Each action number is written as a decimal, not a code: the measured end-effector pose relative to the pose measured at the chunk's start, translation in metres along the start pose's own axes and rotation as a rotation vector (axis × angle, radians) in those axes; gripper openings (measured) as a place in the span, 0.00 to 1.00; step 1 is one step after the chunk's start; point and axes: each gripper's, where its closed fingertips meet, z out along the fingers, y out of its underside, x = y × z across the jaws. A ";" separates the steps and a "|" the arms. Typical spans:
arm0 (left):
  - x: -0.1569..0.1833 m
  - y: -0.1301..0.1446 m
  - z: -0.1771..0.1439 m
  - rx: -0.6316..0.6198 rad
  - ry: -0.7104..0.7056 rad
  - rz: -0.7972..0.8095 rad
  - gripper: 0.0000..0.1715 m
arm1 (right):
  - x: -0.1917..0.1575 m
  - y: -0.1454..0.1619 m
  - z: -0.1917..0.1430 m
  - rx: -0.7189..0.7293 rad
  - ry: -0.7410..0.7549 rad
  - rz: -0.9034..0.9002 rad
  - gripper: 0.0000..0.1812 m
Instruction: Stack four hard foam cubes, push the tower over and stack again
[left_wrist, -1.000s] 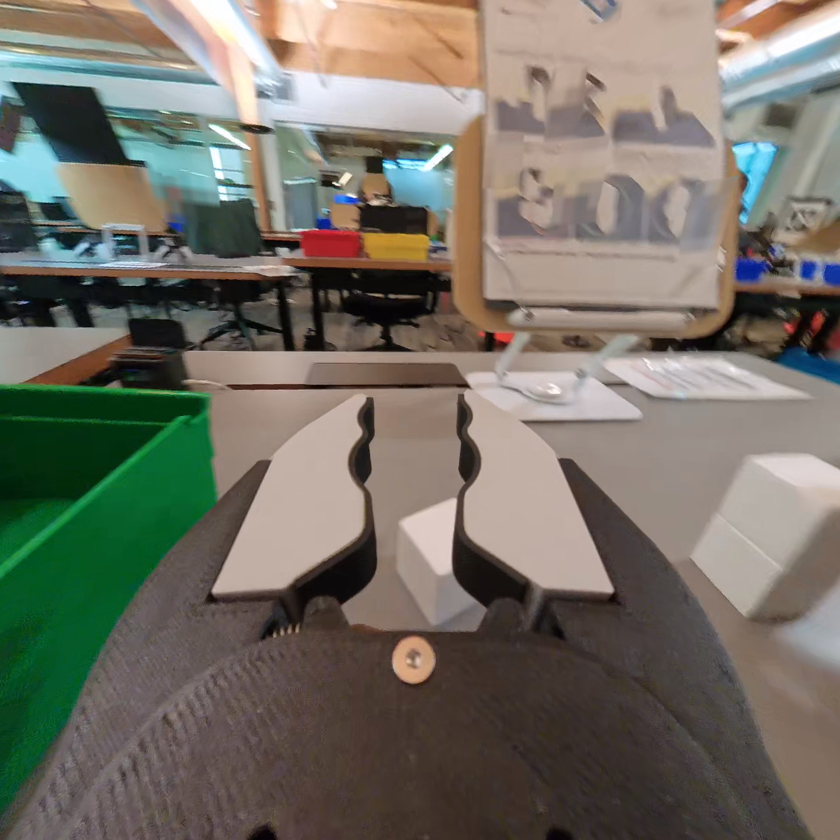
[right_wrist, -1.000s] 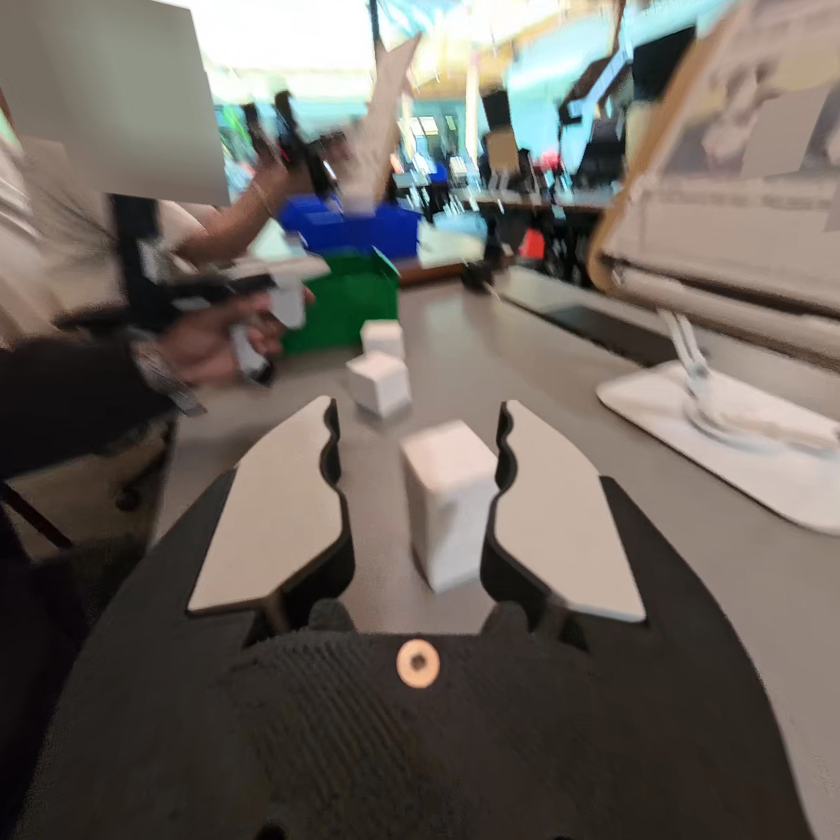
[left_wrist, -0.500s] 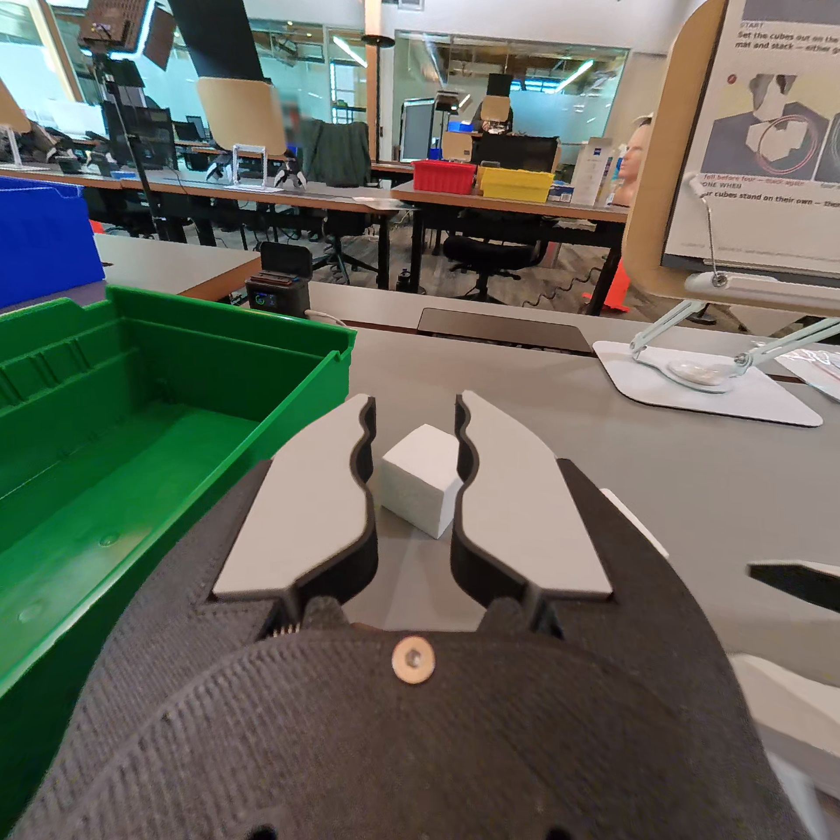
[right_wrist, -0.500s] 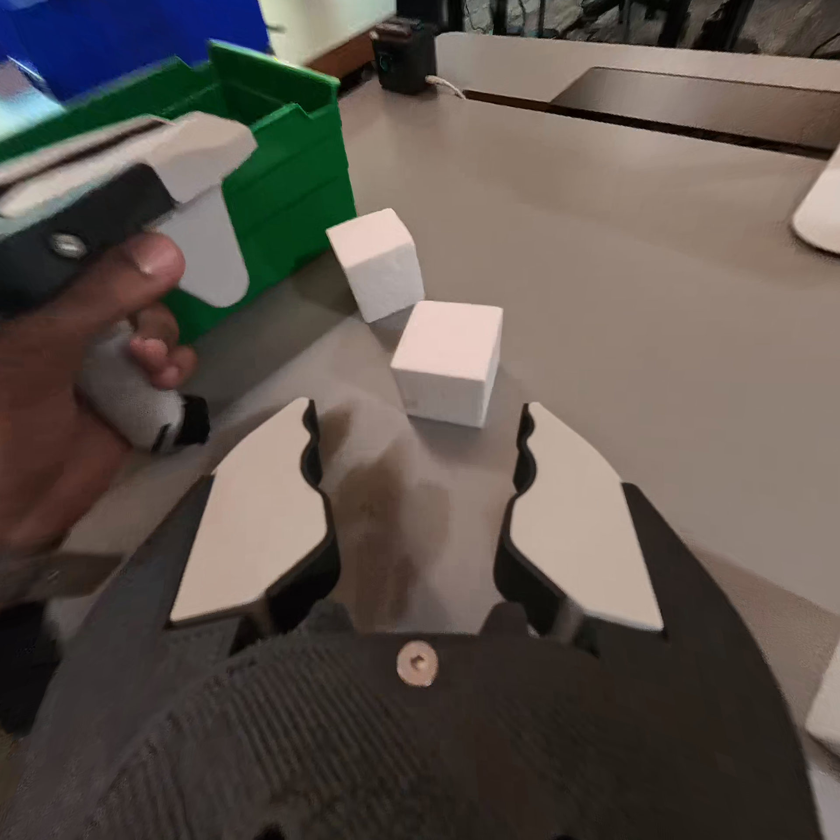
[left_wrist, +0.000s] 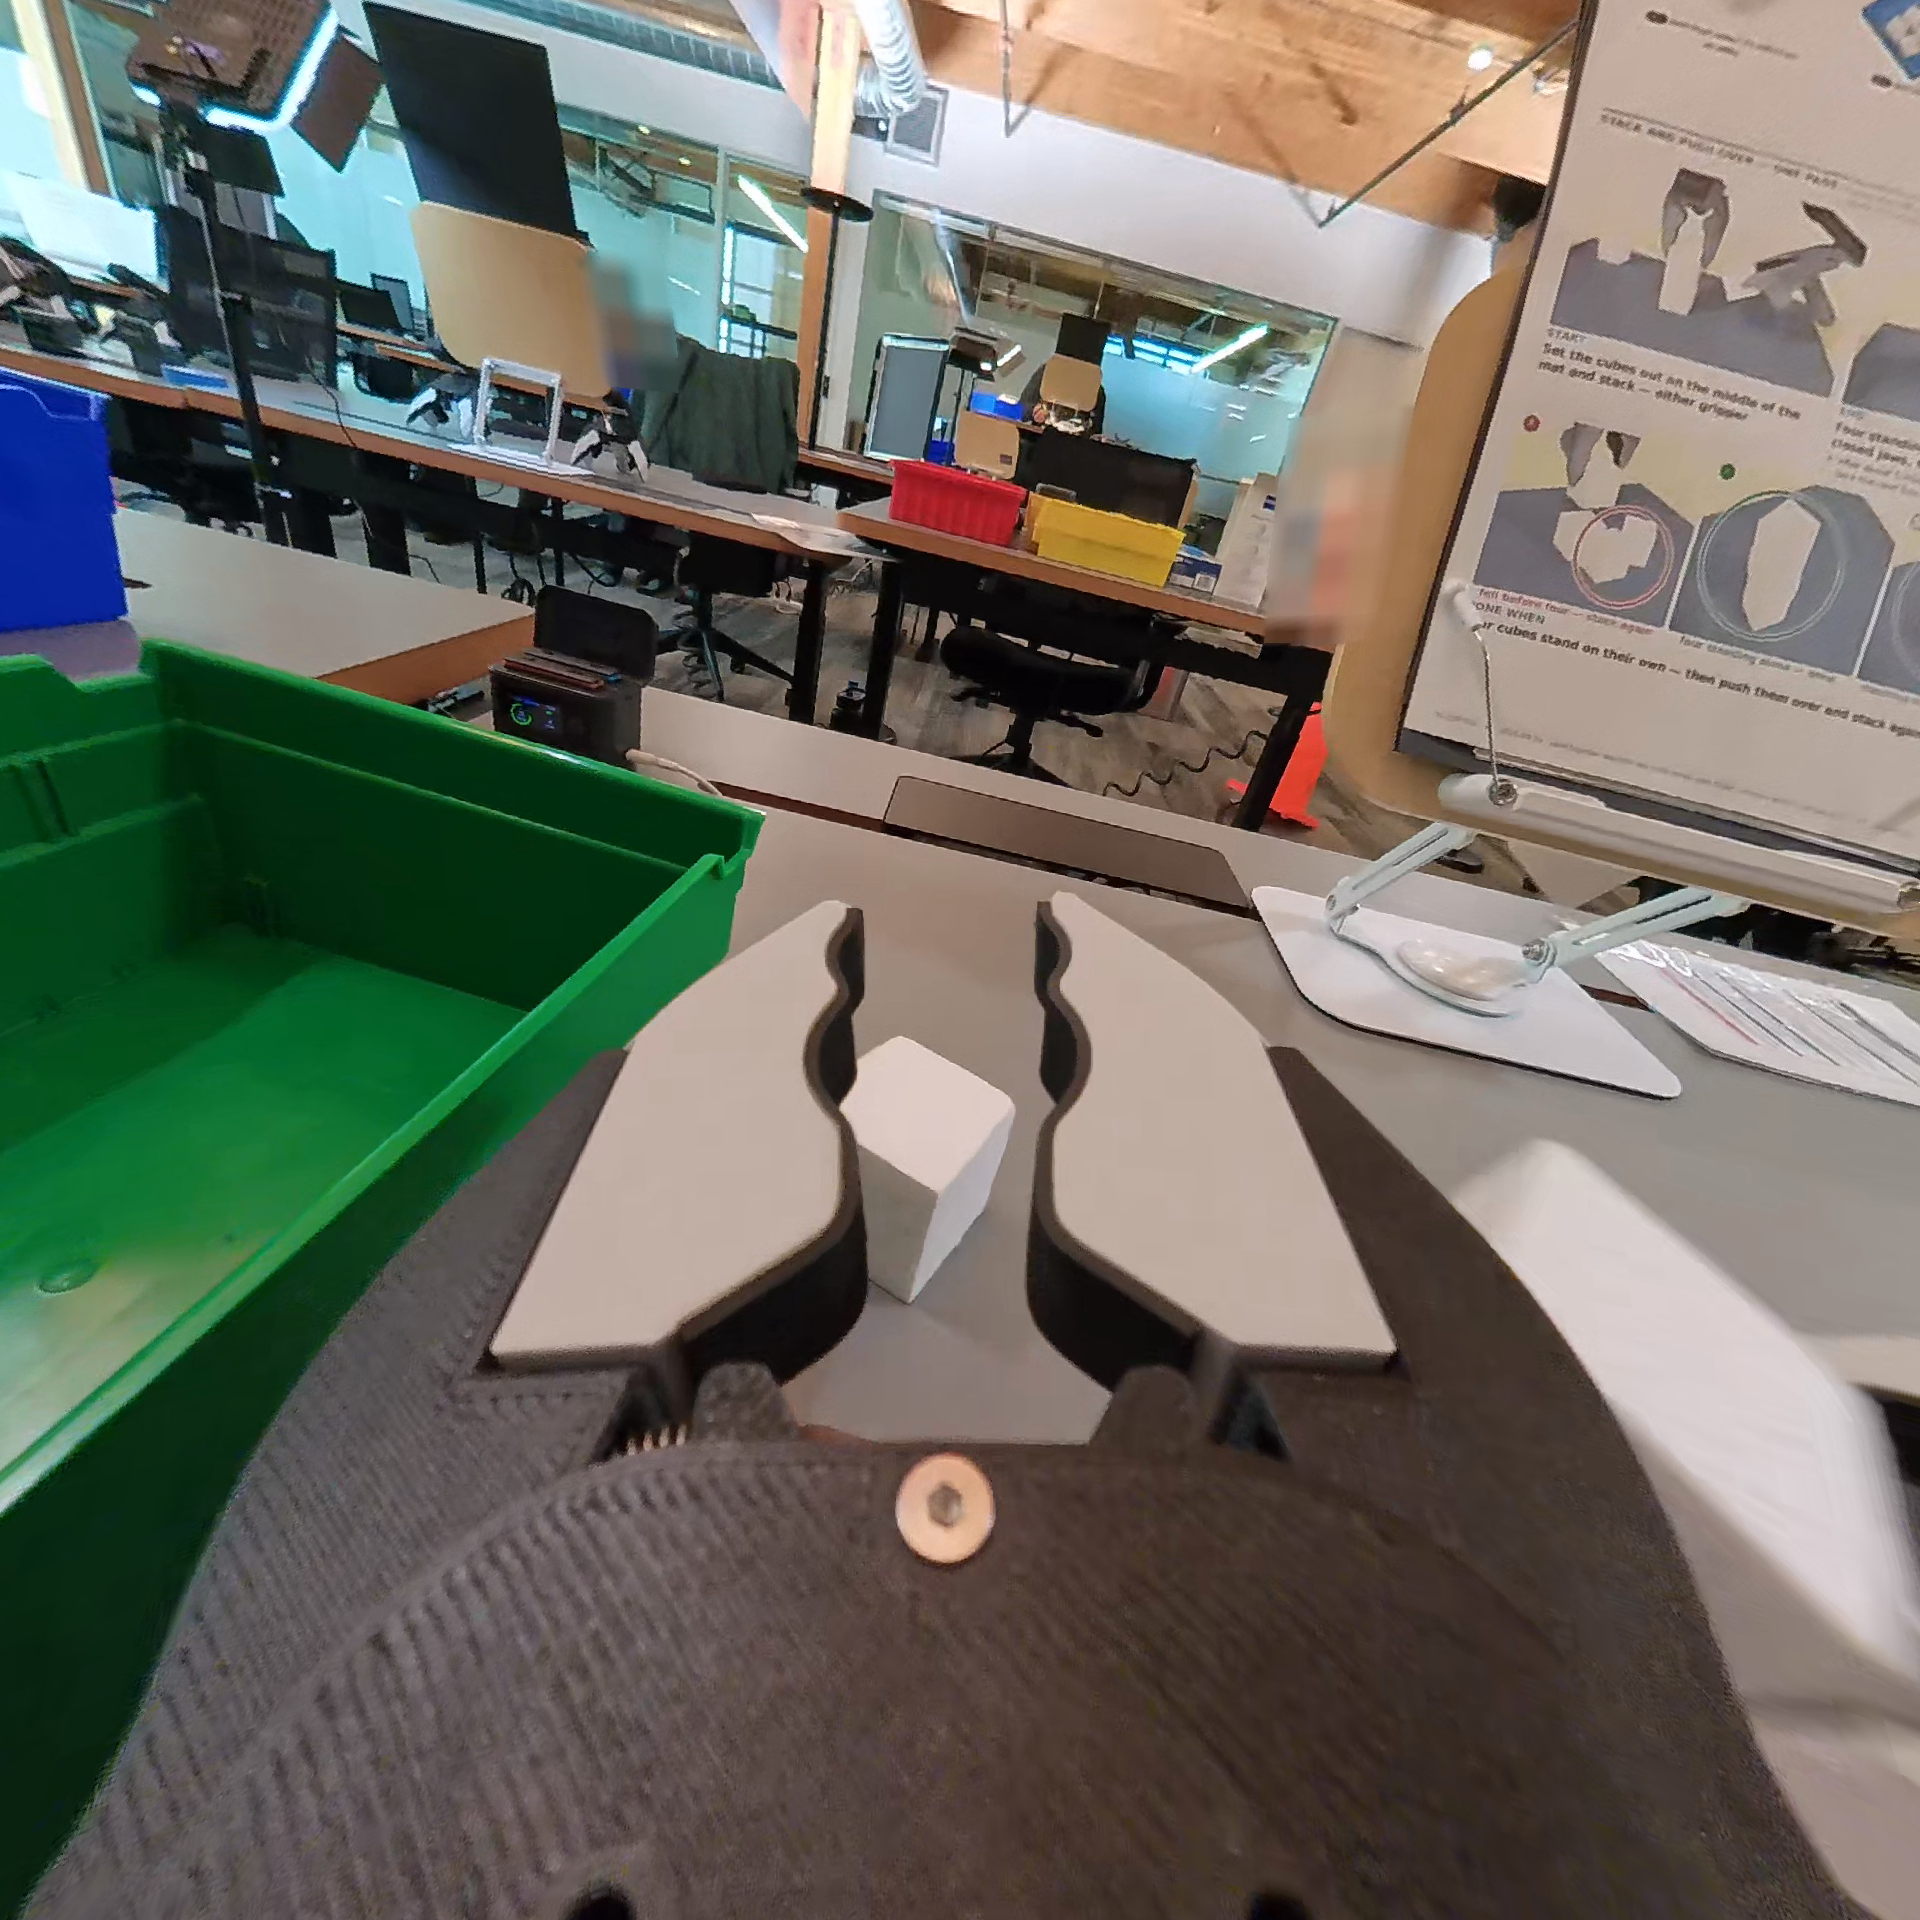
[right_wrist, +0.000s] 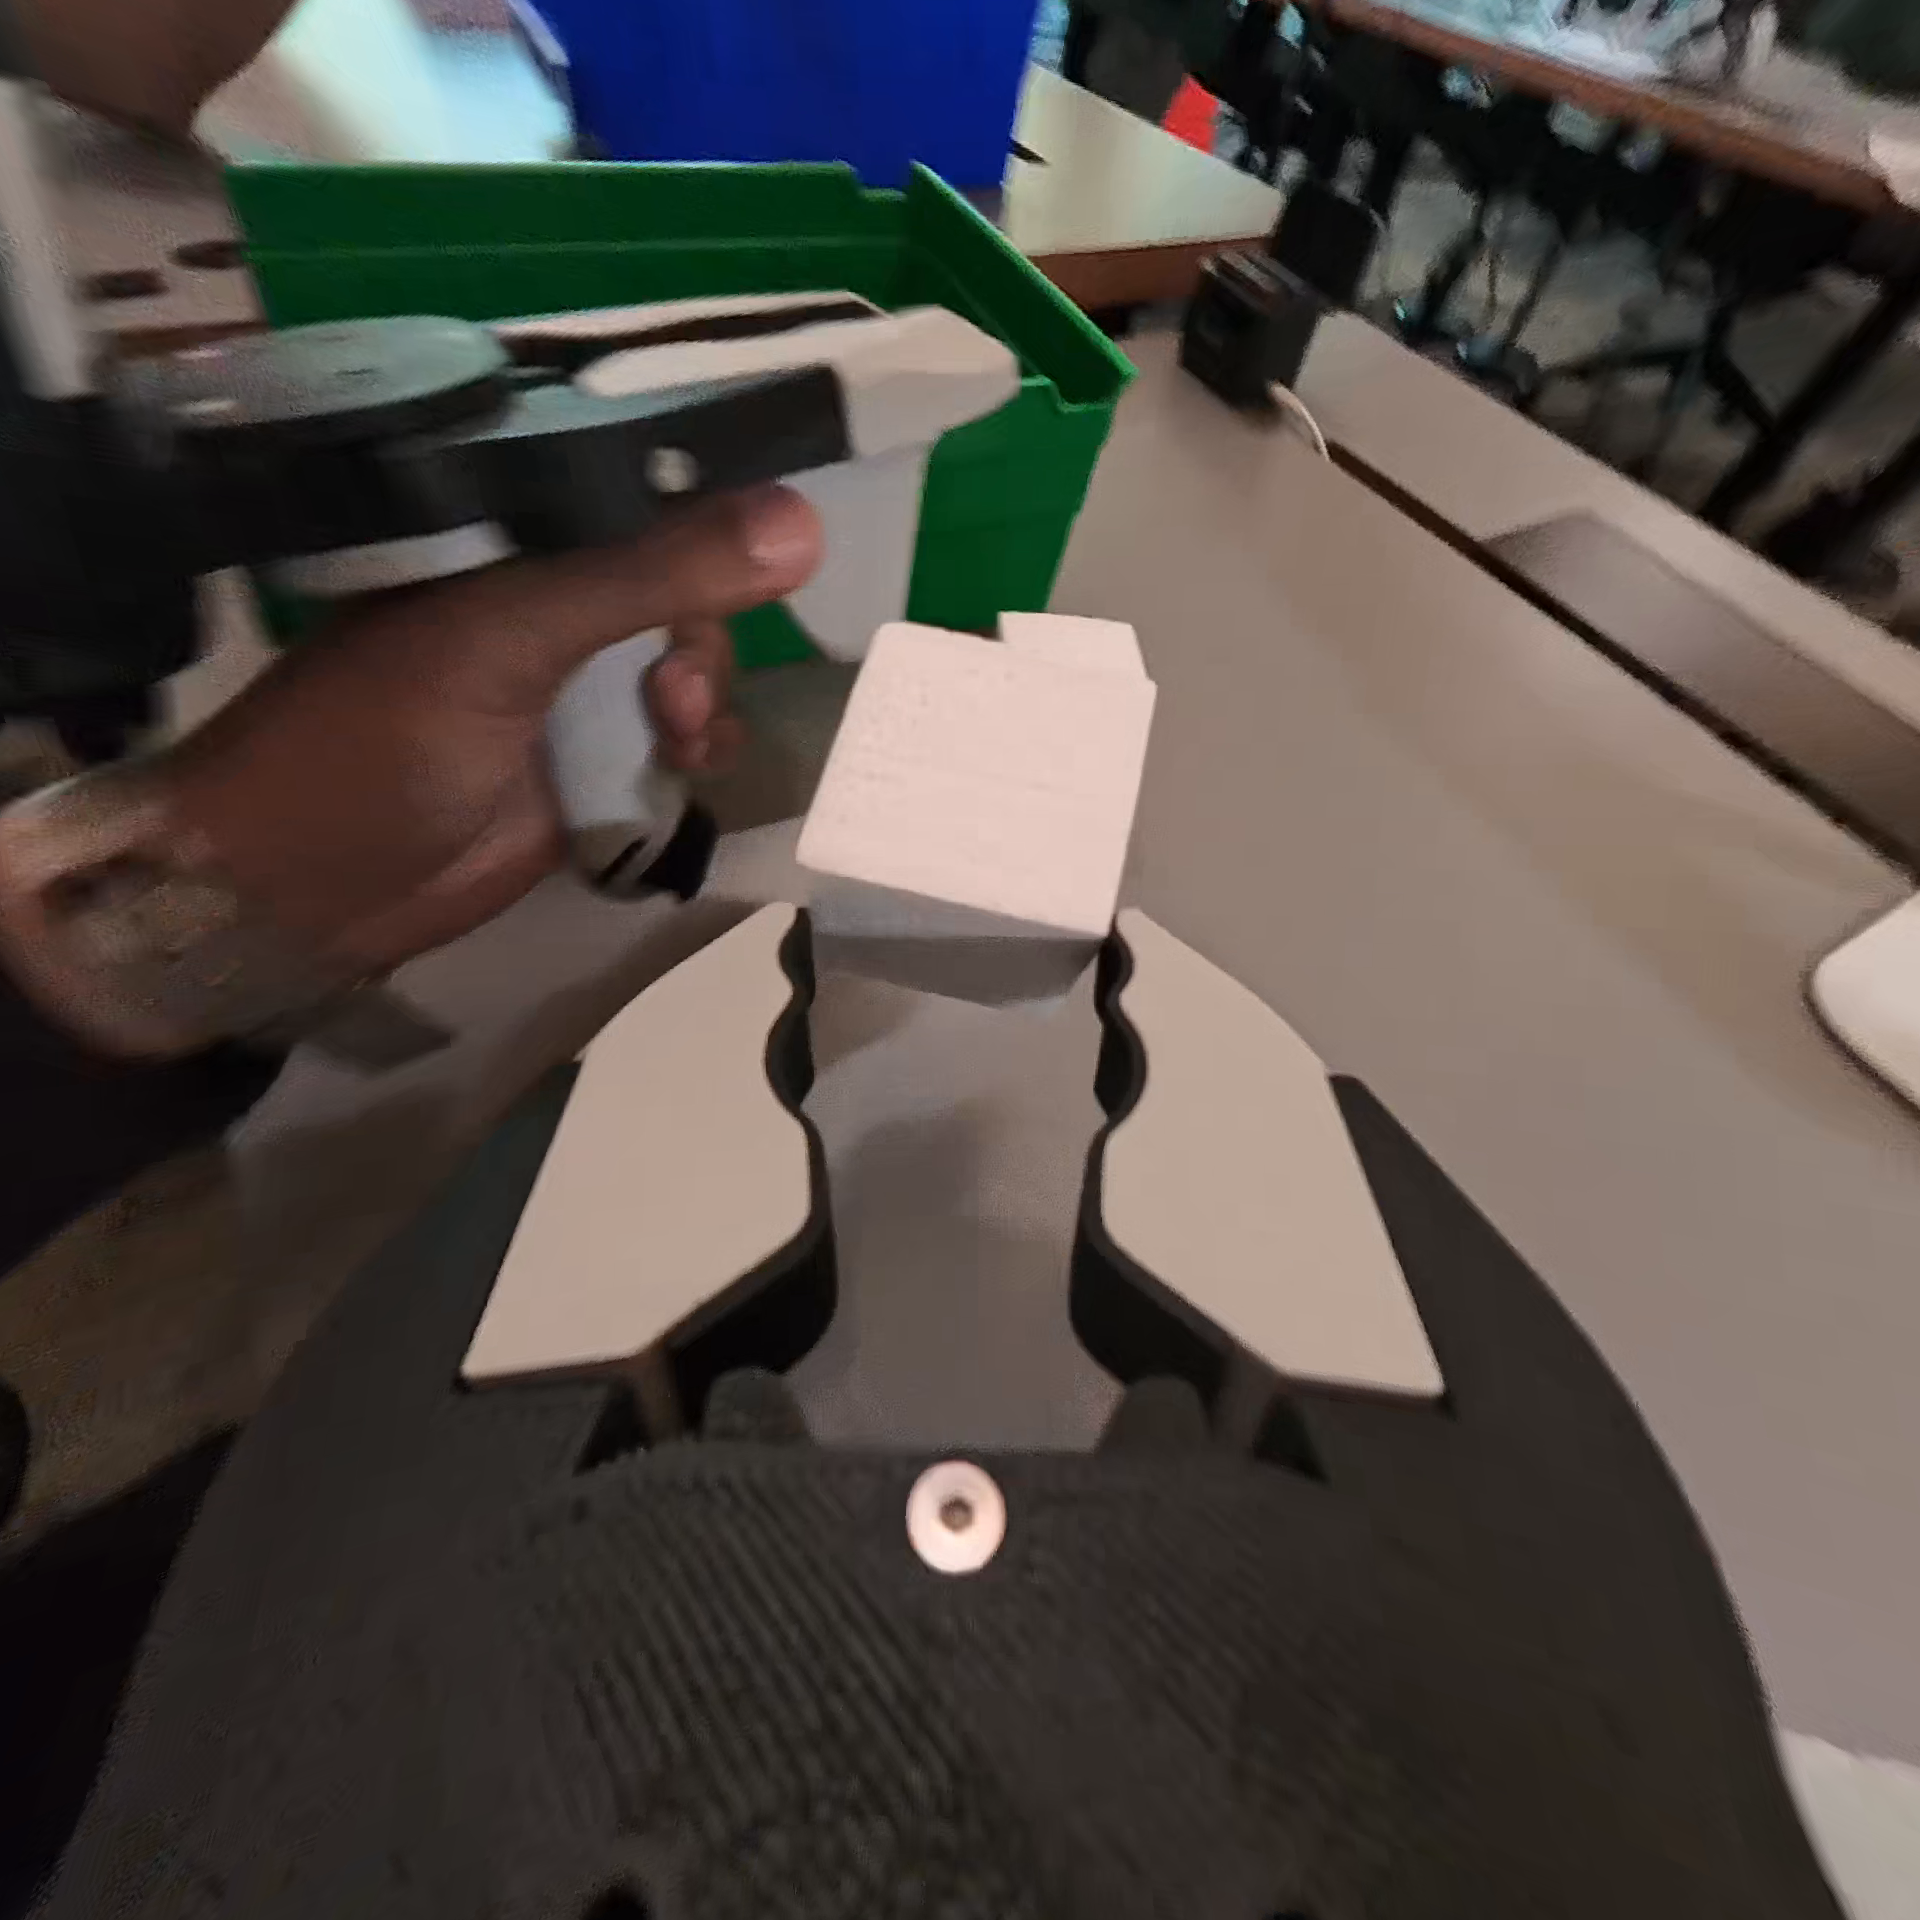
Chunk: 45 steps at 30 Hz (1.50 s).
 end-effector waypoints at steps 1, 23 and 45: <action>0.001 0.001 0.000 -0.005 0.005 0.000 0.19 | -0.005 0.000 -0.017 0.004 -0.031 -0.053 0.29; 0.076 0.051 -0.004 -0.174 0.210 0.178 0.18 | 0.077 0.158 -0.177 -0.180 -0.111 -0.042 0.54; 0.067 0.060 -0.001 -0.239 0.227 0.011 0.17 | 0.103 0.152 -0.203 -0.073 0.092 0.492 0.42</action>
